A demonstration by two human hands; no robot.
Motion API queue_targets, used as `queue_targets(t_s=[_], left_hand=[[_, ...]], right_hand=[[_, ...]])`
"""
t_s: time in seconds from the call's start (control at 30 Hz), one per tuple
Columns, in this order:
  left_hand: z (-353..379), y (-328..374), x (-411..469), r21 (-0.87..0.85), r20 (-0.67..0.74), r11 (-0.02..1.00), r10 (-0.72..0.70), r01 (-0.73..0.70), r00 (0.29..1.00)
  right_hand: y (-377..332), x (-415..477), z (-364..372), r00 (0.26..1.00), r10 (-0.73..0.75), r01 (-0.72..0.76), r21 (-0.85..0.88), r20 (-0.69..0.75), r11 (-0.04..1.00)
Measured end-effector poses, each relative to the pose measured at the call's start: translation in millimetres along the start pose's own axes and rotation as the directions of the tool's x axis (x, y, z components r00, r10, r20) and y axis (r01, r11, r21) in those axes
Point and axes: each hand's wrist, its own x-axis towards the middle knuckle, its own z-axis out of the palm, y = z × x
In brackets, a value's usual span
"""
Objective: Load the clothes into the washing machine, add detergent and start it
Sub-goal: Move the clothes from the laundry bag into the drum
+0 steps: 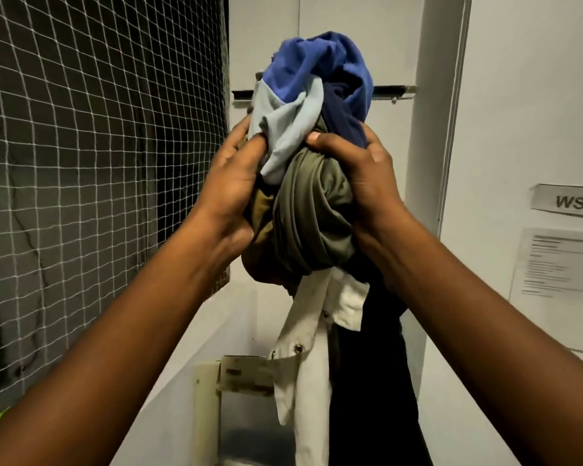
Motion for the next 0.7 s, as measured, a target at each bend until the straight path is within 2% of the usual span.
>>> queue_targets(t_s=[0.27,0.47,0.7], left_hand=[[-35,9,-4,0.062,-0.025,0.998,-0.004,0.005,1.0],[-58,-18,-50,0.058,-0.122,0.992,-0.107,0.115,0.987],[-93,-76,-119,0.055,-0.249,0.962,-0.245,0.266,0.937]], right_hand=[[24,-1,22,0.999,0.024,-0.025,0.047,0.024,0.999],[67,-39,12,0.991,0.134,-0.133,0.066,-0.004,0.989],[131,-103,-19,0.953,0.298,-0.295,0.059,-0.055,0.954]])
